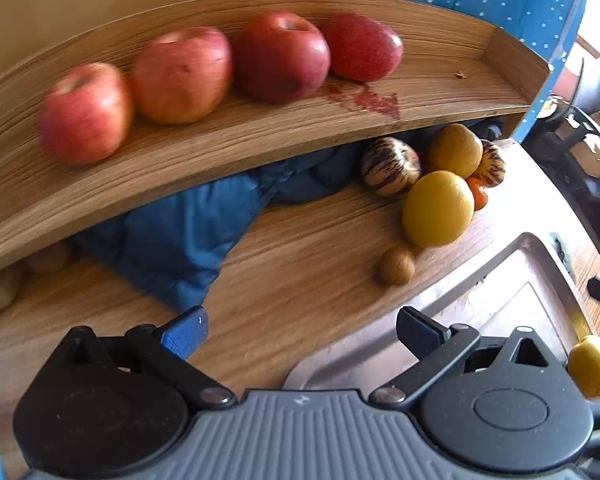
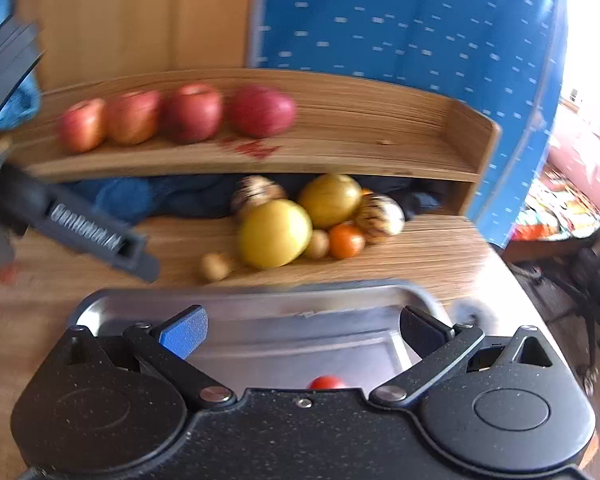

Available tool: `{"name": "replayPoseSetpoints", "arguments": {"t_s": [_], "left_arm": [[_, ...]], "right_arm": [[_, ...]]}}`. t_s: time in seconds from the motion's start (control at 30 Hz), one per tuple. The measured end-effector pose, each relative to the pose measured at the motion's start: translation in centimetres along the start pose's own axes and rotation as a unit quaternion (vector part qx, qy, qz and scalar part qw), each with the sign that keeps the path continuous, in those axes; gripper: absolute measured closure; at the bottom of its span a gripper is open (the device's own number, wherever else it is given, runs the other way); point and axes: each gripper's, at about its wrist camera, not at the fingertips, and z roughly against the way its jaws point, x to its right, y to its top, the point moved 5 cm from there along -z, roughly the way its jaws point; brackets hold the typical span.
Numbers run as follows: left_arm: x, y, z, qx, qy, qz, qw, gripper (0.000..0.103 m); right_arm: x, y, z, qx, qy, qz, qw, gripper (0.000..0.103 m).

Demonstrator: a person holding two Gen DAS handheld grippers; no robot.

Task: Organize fruits
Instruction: 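Move both open tools back from the tray toward the fruit under the shelf, then grasp the small brown kiwi with the left tool while the right tool grasps the yellow grapefruit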

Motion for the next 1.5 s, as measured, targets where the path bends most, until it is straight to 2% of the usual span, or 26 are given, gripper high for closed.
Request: {"name": "replayPoseSetpoints", "arguments": {"t_s": [0.13, 0.27, 0.37, 0.7, 0.8, 0.97, 1.07, 1.17, 1.4, 1.5], "left_arm": [[0.5, 0.6, -1.1, 0.005, -0.020, -0.019, 0.9996, 0.001], [1.4, 0.4, -2.1, 0.005, -0.023, -0.060, 0.9979, 0.001], [2.1, 0.5, -2.6, 0.003, -0.029, -0.084, 0.9961, 0.001], [3.2, 1.4, -3.6, 0.016, -0.062, -0.112, 0.9916, 0.001], [3.4, 1.4, -3.8, 0.016, -0.074, -0.112, 0.9908, 0.002], [3.5, 1.5, -3.6, 0.032, -0.097, -0.103, 0.9894, 0.015], [3.6, 1.8, -3.7, 0.040, -0.104, -0.099, 0.9888, 0.029], [3.5, 1.9, -3.5, 0.043, -0.109, -0.101, 0.9880, 0.042], [4.2, 1.9, -3.7, 0.041, -0.122, -0.103, 0.9863, 0.060], [4.4, 2.0, -3.8, 0.037, -0.126, -0.100, 0.9863, 0.072]], "right_arm": [[1.8, 1.9, -1.1, -0.012, 0.003, -0.028, 1.000, 0.001], [2.6, 3.3, -3.5, -0.047, 0.050, -0.086, 0.994, 0.001], [2.5, 4.1, -5.2, -0.071, 0.068, -0.124, 0.987, 0.001], [0.6, 6.4, -9.0, -0.091, 0.104, -0.136, 0.981, 0.002], [0.4, 6.6, -9.6, -0.096, 0.111, -0.137, 0.980, 0.012], [0.0, 6.4, -10.3, -0.103, 0.094, -0.127, 0.982, 0.023], [-0.2, 6.1, -10.8, -0.110, 0.086, -0.125, 0.982, 0.031], [-0.3, 5.8, -11.1, -0.114, 0.083, -0.128, 0.982, 0.034], [-0.2, 5.6, -11.9, -0.118, 0.092, -0.154, 0.977, 0.037], [-0.2, 5.4, -12.0, -0.119, 0.096, -0.164, 0.975, 0.045]]}}
